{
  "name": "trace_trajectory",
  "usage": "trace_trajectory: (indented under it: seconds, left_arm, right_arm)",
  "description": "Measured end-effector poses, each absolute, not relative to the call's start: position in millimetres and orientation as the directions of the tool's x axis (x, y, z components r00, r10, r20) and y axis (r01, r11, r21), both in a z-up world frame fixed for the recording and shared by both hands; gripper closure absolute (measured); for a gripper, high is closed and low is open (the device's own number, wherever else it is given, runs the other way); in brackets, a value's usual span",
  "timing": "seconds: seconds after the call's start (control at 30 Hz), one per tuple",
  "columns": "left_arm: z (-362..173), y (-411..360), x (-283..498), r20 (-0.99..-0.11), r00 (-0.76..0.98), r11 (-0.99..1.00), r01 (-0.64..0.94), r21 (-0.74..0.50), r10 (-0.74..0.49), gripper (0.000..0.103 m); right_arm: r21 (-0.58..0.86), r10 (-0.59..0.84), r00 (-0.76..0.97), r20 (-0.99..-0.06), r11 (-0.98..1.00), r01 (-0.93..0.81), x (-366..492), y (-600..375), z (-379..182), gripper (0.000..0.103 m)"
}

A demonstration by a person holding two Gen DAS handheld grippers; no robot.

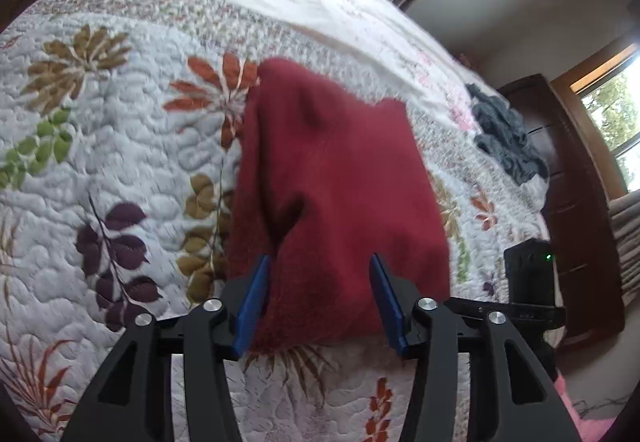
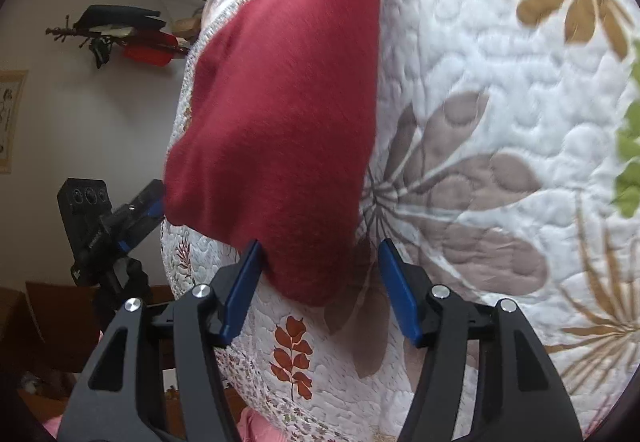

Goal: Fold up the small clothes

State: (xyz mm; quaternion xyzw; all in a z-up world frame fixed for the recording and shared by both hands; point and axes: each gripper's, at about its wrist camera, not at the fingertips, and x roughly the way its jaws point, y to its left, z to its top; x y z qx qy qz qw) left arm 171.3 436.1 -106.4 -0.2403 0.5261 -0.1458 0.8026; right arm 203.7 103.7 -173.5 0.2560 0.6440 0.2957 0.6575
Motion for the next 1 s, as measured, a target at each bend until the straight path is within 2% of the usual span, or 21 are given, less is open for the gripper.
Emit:
trace_trajectory:
  seconds: [0.03, 0.07, 0.13, 0.27, 0.33, 0.5, 0.6, 0.67, 0.7, 0.77, 0.8, 0.83, 0.87, 0.93, 1.0]
  left_arm:
    - [-113, 435, 172, -0.777, 0.386, 0.837, -0.022, -0.547, -0.497, 0.086]
    - [-118, 435, 175, -0.777, 0.371, 0.83, -0.029, -0.557, -0.508, 0.089]
    - [-124, 440, 176, -0.769, 0.366, 0.811, -0.06, -0.582, -0.524, 0.093]
    - [-112, 457, 170, -0.713, 0.409, 0.769, -0.043, -0.638, -0.569, 0.093]
    - [-113, 465, 166, -0.69, 0.411, 0.747, -0.033, -0.664, -0.596, 0.093]
    - [-151, 460, 164, -0.77, 0.334, 0.809, -0.036, -0.587, -0.543, 0.093]
    - [-162, 464, 165, -0.758, 0.338, 0.791, -0.057, -0.609, -0.558, 0.092]
    - [-159, 463, 166, -0.761, 0.334, 0.797, -0.046, -0.603, -0.557, 0.088]
    - [-155, 462, 166, -0.761, 0.329, 0.798, -0.038, -0.602, -0.559, 0.084]
    - [-140, 461, 164, -0.758, 0.322, 0.798, -0.013, -0.602, -0.567, 0.076]
    - [-133, 461, 164, -0.757, 0.324, 0.8, 0.0, -0.6, -0.567, 0.063]
    - [-121, 463, 165, -0.746, 0.34, 0.797, 0.017, -0.603, -0.572, 0.056]
    - [-115, 465, 167, -0.735, 0.354, 0.79, 0.022, -0.612, -0.579, 0.054]
    - [-104, 471, 177, -0.697, 0.387, 0.761, 0.019, -0.648, -0.603, 0.053]
    - [-101, 472, 197, -0.704, 0.397, 0.766, -0.002, -0.642, -0.589, 0.053]
  right_arm:
    - [0.725, 0.726, -0.016, -0.688, 0.686, -0.056, 205, 106, -176, 0.062]
    - [0.738, 0.738, -0.022, -0.674, 0.672, -0.053, 205, 106, -176, 0.077]
    - [0.753, 0.754, -0.02, -0.657, 0.656, -0.049, 206, 105, -168, 0.081]
    - [0.777, 0.779, -0.007, -0.627, 0.625, -0.08, 203, 101, -144, 0.085]
    - [0.761, 0.763, -0.015, -0.646, 0.643, -0.086, 202, 101, -145, 0.086]
    - [0.676, 0.673, -0.059, -0.737, 0.731, -0.094, 196, 110, -179, 0.086]
    - [0.666, 0.664, -0.061, -0.746, 0.739, -0.1, 197, 113, -186, 0.085]
    - [0.662, 0.66, -0.067, -0.749, 0.74, -0.115, 199, 115, -182, 0.082]
    - [0.658, 0.656, -0.064, -0.752, 0.743, -0.127, 201, 113, -180, 0.079]
    - [0.648, 0.651, -0.042, -0.758, 0.745, -0.156, 204, 114, -168, 0.066]
    - [0.643, 0.649, -0.023, -0.76, 0.746, -0.176, 204, 112, -160, 0.063]
    - [0.641, 0.651, -0.008, -0.759, 0.744, -0.189, 204, 110, -154, 0.056]
    - [0.644, 0.658, 0.007, -0.753, 0.739, -0.196, 205, 107, -149, 0.053]
    - [0.654, 0.669, 0.022, -0.743, 0.732, -0.193, 208, 105, -146, 0.053]
    - [0.658, 0.675, 0.037, -0.737, 0.729, -0.188, 211, 101, -145, 0.053]
